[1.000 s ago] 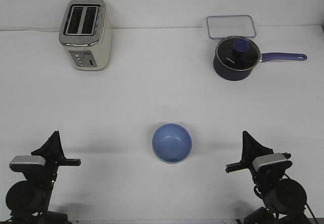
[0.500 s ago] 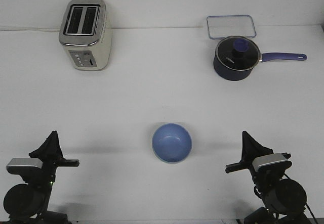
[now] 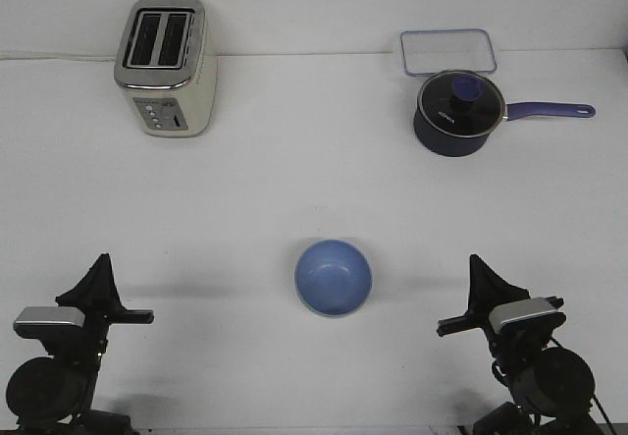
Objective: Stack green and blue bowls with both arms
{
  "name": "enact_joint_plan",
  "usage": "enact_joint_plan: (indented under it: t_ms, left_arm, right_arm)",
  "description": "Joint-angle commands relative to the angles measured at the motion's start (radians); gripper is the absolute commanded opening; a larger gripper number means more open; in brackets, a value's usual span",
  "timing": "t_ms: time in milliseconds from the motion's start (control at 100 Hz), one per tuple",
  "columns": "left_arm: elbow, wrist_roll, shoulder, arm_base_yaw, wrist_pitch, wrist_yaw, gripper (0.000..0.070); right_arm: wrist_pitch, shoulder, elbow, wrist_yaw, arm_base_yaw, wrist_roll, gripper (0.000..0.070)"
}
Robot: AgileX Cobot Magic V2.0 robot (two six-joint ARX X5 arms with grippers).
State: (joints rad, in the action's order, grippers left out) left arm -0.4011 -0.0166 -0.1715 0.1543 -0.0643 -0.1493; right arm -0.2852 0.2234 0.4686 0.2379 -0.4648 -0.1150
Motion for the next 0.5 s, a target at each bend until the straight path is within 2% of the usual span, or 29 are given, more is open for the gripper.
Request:
enact_joint_plan:
  t_ms: [0,60,110,280,370,490]
  left_arm:
    - [0.037,-0.068,0.012,-0.033,0.04,0.041,0.0015]
    - [0.101,-0.084,0.036,-0.073,0.091,0.124,0.0015]
    - [0.159,-0.074,0.061,-0.106,0.134,0.161,0.0015]
    - [0.324,0.01,0.149,-0.166,0.234,0.178,0.0015]
    - [0.368,0.014,0.168,-0.169,0.248,0.211,0.0014]
    - [0.388,0.021,0.168,-0.169,0.238,0.214,0.0014]
  right_arm:
    - [0.014,-0.001,0.002,-0.001,-0.007,0.007,0.0002]
    - [0.014,-0.001,0.002,-0.001,-0.007,0.007,0.0002]
    - [0.014,-0.001,0.002,-0.001,-0.007,0.007,0.0002]
    - [0.014,-0.001,0.002,-0.001,-0.007,0.007,0.0003]
    - [0.014,-0.001,0.002,-0.001,-0.007,0.007,0.0003]
    - [0.016,-0.001,0.002,-0.001,-0.007,0.007,0.0003]
